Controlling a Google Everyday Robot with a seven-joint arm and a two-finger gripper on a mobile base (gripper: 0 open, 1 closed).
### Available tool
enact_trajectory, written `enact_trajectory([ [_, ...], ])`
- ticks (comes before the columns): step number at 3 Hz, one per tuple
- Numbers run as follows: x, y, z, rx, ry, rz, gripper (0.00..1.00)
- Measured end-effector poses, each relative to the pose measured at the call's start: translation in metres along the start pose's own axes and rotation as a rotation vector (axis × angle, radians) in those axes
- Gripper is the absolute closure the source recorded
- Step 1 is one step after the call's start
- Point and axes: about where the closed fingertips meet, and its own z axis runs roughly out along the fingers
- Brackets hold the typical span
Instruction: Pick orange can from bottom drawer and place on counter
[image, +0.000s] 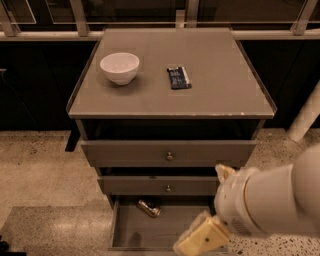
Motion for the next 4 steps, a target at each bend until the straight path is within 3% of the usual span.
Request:
enact_trajectory([
  [1,0.055,0.019,0.051,-0.026,-0.021,0.112,0.00],
  [2,0.113,0.043,0.108,-0.092,-0.025,0.204,0.00],
  [3,0.146,0.057,0.156,-0.200,-0.021,0.266,0.00],
  [4,0.154,0.065,0.171,-0.254,-0.024,0.301,0.00],
])
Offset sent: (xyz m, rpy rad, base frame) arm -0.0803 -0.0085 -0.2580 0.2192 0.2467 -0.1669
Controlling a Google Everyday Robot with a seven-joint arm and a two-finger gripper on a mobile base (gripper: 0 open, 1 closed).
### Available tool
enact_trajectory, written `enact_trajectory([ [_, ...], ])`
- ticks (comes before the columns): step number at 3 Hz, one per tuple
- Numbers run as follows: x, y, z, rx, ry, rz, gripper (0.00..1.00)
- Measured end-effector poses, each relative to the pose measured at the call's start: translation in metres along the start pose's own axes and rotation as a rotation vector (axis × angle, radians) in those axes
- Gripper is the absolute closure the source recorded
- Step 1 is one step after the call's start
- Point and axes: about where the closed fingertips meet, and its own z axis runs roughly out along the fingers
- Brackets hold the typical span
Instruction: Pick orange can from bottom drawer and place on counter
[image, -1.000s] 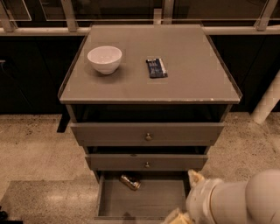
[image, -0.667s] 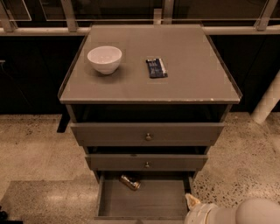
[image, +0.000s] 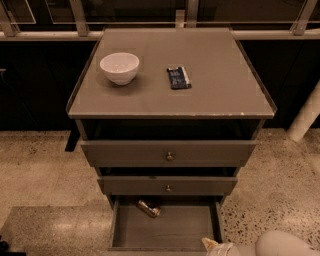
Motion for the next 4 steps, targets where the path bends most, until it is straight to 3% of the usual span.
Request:
enact_trajectory([
  [1,0.010,-0.003,0.003,0.012,-0.013,0.013,0.00],
  [2,0.011,-0.014,0.035,0.007,-0.044,-0.010,0.00],
  [3,0.003,-0.044,0.084,-0.006,-0.074,-0.010,0.00],
  [4,-0.008,-0.056,0.147,-0.065,-0.071,-0.022,0.00],
])
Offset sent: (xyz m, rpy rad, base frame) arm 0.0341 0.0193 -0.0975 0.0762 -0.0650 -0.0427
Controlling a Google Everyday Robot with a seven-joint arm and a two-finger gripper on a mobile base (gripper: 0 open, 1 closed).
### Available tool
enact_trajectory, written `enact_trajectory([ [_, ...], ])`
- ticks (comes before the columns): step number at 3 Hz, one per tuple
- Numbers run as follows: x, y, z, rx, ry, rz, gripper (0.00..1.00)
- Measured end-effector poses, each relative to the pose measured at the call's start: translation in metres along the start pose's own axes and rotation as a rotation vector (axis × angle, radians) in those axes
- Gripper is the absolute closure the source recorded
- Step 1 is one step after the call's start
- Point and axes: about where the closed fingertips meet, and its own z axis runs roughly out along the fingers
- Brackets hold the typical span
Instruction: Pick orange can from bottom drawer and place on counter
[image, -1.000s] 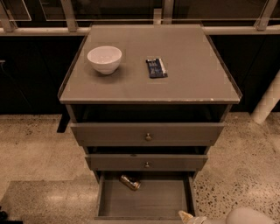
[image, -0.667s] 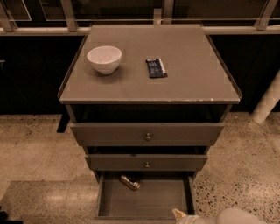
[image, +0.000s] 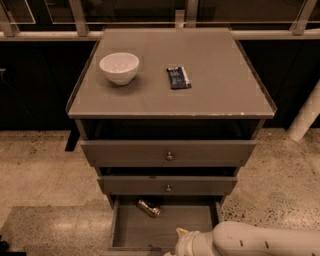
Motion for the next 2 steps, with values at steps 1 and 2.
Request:
enact_trajectory([
  [1,-0.0001,-0.0001,-0.0002,0.001,0.000,0.000,0.00],
  [2,0.0041,-0.0004,0.0061,0.011,-0.005,-0.008,0.00],
])
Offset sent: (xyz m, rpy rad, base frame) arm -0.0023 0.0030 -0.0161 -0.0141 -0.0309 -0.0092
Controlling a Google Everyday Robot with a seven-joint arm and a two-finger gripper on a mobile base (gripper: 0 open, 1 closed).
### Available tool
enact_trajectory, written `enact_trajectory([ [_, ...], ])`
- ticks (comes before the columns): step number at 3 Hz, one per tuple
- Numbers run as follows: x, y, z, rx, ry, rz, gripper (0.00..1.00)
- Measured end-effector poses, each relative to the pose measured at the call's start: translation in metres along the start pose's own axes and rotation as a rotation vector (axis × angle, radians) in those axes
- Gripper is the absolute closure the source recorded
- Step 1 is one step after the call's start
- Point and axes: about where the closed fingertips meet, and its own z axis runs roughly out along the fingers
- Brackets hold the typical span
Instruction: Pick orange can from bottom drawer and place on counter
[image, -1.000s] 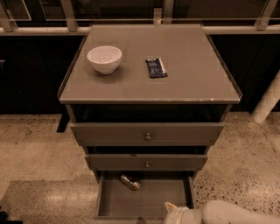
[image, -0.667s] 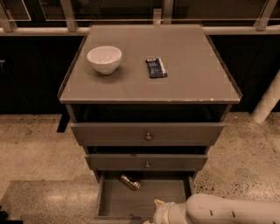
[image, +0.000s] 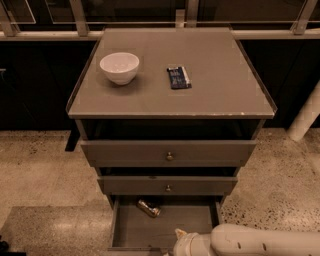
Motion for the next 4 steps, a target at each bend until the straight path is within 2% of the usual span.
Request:
enact_trajectory([
  [1,-0.004,-0.013,0.004,0.059,-0.064,-0.053,0.00],
  [2,-0.010,-0.035,0.003,0.148,-0.142,-0.102,0.00],
  [3,-0.021,-0.064,0.004,0.226,-0.198,-0.117,0.00],
  [4,-0.021,-0.066,0.005,0.229,-0.200,-0.116,0.00],
])
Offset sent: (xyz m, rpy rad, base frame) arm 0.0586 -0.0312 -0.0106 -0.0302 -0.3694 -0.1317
